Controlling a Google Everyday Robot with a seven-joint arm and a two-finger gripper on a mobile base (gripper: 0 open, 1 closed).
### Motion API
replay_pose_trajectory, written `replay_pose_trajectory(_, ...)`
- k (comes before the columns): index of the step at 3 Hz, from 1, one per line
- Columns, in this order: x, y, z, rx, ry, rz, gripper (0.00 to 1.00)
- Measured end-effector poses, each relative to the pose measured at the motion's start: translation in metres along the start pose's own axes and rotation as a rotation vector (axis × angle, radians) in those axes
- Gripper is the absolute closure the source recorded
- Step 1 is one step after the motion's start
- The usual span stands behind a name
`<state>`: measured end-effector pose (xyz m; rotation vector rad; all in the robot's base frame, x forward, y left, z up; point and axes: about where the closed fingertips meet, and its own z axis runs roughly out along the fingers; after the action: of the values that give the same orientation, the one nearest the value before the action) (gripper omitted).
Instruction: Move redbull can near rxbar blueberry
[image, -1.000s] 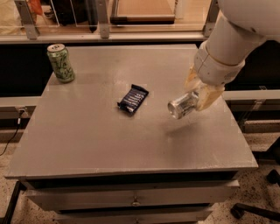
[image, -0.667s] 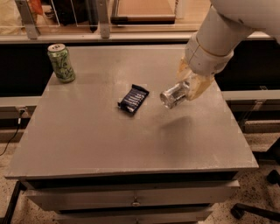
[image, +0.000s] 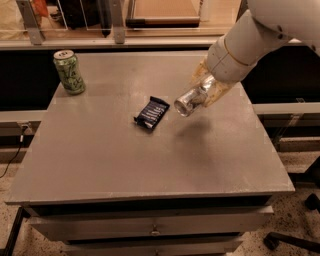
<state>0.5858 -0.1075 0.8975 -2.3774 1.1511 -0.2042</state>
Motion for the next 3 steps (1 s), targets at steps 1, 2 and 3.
replay_pose_trajectory(1, -0.011, -0.005, 0.007, 0.029, -0.076, -0.115, 1.00)
replay_pose_trajectory(2, -0.020, -0.003, 0.020, -0.018, -0.137, -0.204, 0.85)
replay_pose_trajectory(3, -0.033, 0.009, 0.044, -0.091, -0.170, -0.251, 0.56)
